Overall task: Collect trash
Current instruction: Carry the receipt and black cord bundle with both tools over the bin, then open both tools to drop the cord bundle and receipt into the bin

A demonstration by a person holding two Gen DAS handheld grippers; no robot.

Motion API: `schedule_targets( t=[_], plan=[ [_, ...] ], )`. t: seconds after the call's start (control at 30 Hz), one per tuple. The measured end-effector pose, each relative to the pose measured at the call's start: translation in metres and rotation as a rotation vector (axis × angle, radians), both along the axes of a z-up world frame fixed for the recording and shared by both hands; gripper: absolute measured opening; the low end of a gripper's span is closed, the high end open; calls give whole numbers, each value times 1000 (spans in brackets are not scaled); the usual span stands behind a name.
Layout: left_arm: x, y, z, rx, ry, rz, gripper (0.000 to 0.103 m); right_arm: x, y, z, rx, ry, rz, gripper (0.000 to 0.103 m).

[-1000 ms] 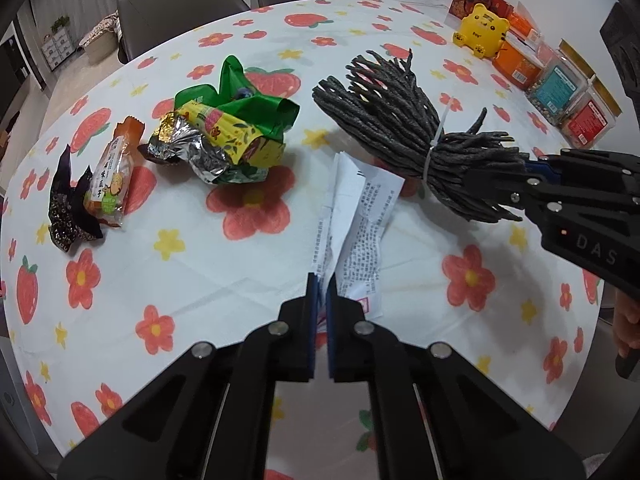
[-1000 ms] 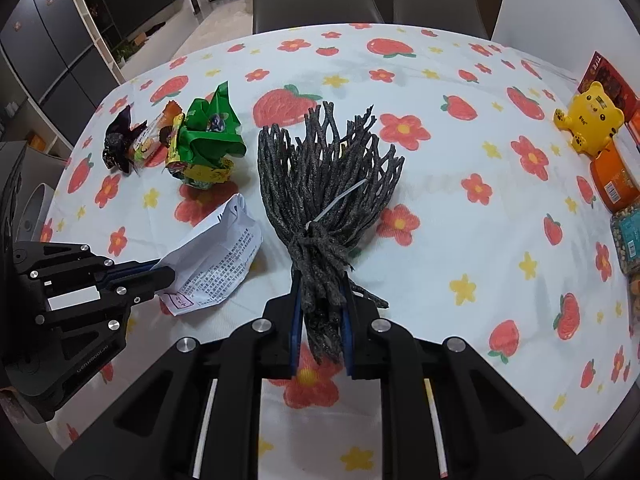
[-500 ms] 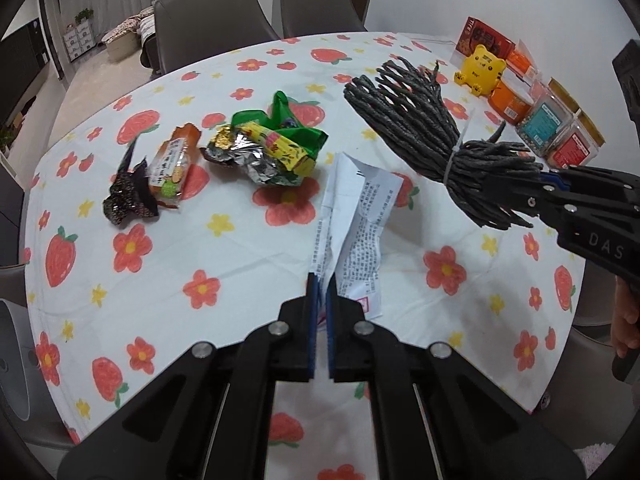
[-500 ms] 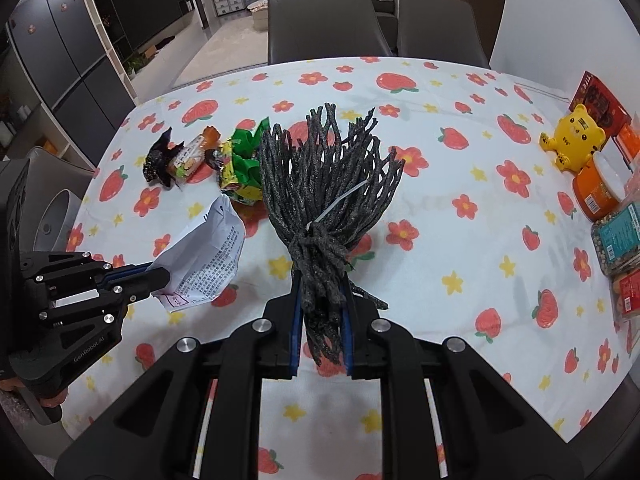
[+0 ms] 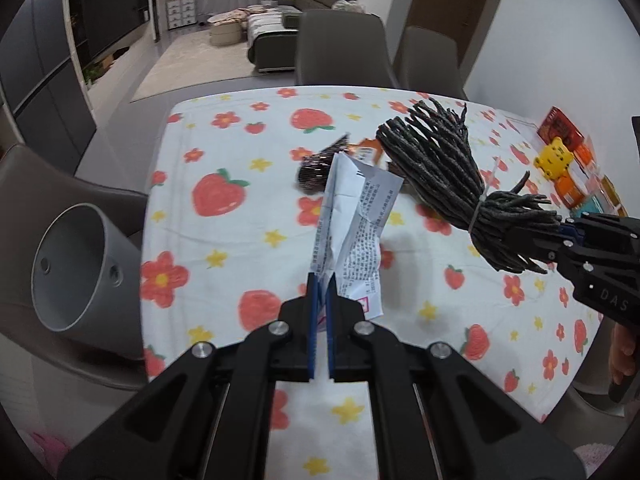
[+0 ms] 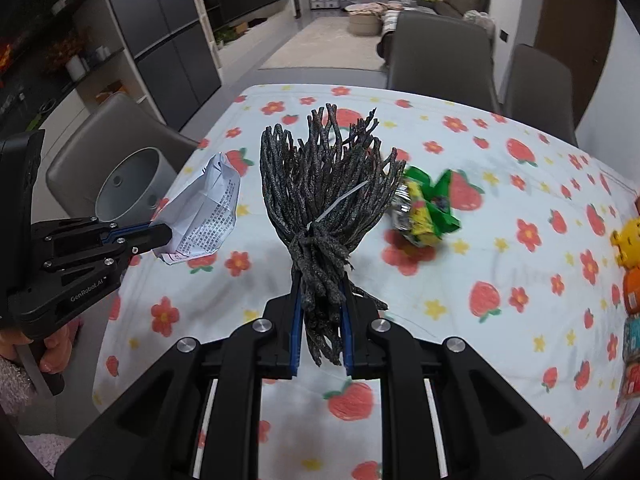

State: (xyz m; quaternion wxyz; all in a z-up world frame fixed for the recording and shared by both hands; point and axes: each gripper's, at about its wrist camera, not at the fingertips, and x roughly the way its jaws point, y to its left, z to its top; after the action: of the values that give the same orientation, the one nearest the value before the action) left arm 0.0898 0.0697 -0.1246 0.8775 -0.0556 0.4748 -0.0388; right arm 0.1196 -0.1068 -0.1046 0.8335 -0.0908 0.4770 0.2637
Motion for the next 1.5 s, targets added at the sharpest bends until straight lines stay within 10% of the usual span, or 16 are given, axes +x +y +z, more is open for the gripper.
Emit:
schedule_targets(
  t=[0.5,0.83,1.5],
  plan=[
    [-80,228,24,60,-39,448,4,-18,255,14,44,-30,414,15],
    [-86,318,29,68,-55,552,4,-2,391,1,35,30,481,17],
    [-58,350,8,32,-31,483,4,18,415,-6,4,3,395,34]
  ],
)
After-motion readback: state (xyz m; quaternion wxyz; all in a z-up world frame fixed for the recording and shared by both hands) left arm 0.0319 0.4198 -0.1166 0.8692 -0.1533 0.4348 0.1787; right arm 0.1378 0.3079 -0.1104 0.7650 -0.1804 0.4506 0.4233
